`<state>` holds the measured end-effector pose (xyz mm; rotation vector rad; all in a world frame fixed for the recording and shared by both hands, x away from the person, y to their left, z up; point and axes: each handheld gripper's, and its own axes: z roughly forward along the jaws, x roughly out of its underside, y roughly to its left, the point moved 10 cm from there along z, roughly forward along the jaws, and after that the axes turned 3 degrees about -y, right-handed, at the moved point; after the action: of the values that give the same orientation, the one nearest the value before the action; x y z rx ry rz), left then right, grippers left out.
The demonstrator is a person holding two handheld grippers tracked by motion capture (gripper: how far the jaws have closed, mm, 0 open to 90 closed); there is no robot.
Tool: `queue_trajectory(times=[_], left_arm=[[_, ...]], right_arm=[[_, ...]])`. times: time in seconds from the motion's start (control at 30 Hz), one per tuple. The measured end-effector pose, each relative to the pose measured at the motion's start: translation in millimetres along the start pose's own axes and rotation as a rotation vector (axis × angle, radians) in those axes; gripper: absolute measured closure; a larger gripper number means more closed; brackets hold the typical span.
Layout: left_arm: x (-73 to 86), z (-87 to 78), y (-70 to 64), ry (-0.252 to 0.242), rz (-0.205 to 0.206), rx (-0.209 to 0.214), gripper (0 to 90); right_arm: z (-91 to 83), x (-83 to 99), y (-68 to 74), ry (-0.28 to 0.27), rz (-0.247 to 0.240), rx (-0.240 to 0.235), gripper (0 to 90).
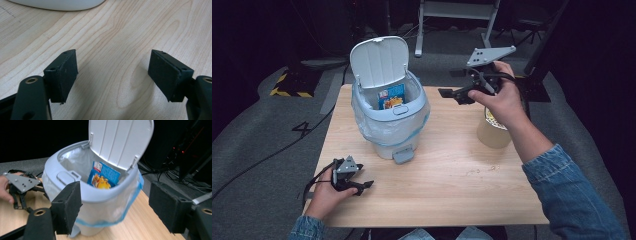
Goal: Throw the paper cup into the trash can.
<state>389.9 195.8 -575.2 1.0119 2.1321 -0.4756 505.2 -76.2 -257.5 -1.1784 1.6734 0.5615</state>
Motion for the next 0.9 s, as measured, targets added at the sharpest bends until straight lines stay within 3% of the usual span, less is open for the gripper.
queue_trajectory(times=[0.23, 0.43, 0.63, 0.9], left_arm=[[-0.2, -0.4, 0.9, -0.006, -0.016, -0.006, 26.8], [-0.2, -0.8, 2.0, -0.007, -0.008, 0.004, 26.7], [-0.2, -0.5, 1.5, -0.007, -0.011, 0.009, 25.7], [-0.2, -0.4, 2.2, -0.007, -0.013, 0.0, 25.8]], right_arm=[[-28.8, 12.3, -2.4, -0.033, 0.024, -0.02, 24.7], [-58.8, 28.6, -11.4, -0.046, 0.038, 0.002, 24.0], [-91.2, 56.9, -19.7, -0.026, 0.078, 0.036, 25.6], [-114.3, 87.4, -21.8, 0.032, 0.104, 0.069, 28.3]])
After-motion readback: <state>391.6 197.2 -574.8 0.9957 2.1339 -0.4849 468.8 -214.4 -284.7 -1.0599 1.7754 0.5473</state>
